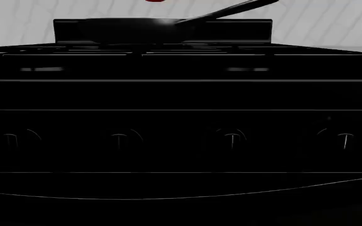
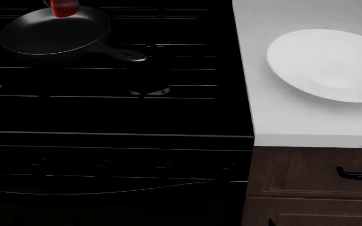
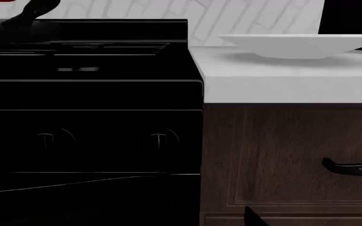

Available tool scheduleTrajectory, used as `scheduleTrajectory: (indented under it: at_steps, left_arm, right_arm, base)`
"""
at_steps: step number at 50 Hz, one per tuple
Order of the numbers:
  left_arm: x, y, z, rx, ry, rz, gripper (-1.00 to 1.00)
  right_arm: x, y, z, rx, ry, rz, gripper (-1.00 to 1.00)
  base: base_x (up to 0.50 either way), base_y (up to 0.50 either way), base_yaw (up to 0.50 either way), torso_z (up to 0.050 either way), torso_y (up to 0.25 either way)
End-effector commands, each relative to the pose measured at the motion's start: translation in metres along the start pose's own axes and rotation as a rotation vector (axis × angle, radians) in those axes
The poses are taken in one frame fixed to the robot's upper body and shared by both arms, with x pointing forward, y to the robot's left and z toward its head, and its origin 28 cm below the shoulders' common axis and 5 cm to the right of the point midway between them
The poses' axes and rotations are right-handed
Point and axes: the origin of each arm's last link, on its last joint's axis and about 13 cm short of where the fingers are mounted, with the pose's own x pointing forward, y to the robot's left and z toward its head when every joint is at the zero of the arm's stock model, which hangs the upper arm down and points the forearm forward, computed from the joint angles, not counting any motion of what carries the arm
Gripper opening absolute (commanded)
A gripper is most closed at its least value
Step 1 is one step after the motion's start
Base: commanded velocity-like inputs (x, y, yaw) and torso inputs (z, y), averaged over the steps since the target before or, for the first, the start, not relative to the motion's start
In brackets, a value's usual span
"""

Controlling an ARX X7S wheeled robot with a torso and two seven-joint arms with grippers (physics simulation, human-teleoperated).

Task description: Pick up the pan and dump the vegetables in it onto the plate. Then return the pan to the stove.

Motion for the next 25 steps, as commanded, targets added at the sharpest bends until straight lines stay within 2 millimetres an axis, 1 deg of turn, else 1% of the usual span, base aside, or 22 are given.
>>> scheduleTrajectory:
  at_steps: [1,12,15,17,19,20,22,25]
  left_arm:
    - [0.001,0.000,-0.002,0.000,0.000,0.000,1.00]
    - [-0.001,0.001,-0.001,-0.005,0.006,0.000,1.00]
    - [-0.004,0.000,0.003,0.020,-0.035,-0.039,1.00]
    - [-0.006,0.001,0.011,0.005,-0.026,-0.043,1.00]
    - [-0.010,0.003,0.028,-0.007,-0.039,-0.053,1.00]
    - [-0.012,0.002,0.034,-0.010,-0.039,-0.067,1.00]
    - [-0.015,0.001,0.046,-0.040,-0.032,-0.096,1.00]
    - [-0.018,0.002,0.056,-0.024,-0.030,-0.120,1.00]
  right_arm:
    - [0.001,0.000,-0.002,0.000,0.000,0.000,1.00]
    - [-0.001,0.000,-0.001,-0.003,0.001,0.005,1.00]
    - [-0.003,0.000,0.002,-0.003,-0.001,0.007,1.00]
    - [-0.006,-0.001,0.005,-0.005,-0.002,0.002,1.00]
    - [-0.011,-0.003,0.012,-0.034,0.011,0.004,1.00]
    - [-0.013,-0.004,0.015,-0.042,0.011,0.005,1.00]
    - [-0.019,-0.009,0.030,-0.048,-0.003,0.013,1.00]
    - [-0.024,-0.013,0.041,-0.053,-0.010,0.024,1.00]
  base:
    - [0.00,0.00,0.00,0.000,0.000]
    - [0.00,0.00,0.00,0.000,0.000]
    - [0.00,0.00,0.00,0.010,0.035]
    - [0.00,0.00,0.00,0.039,0.152]
    - [0.00,0.00,0.00,0.039,0.154]
    - [0.00,0.00,0.00,0.039,0.152]
    - [0.00,0.00,0.00,0.039,0.152]
    - [0.00,0.00,0.00,0.039,0.154]
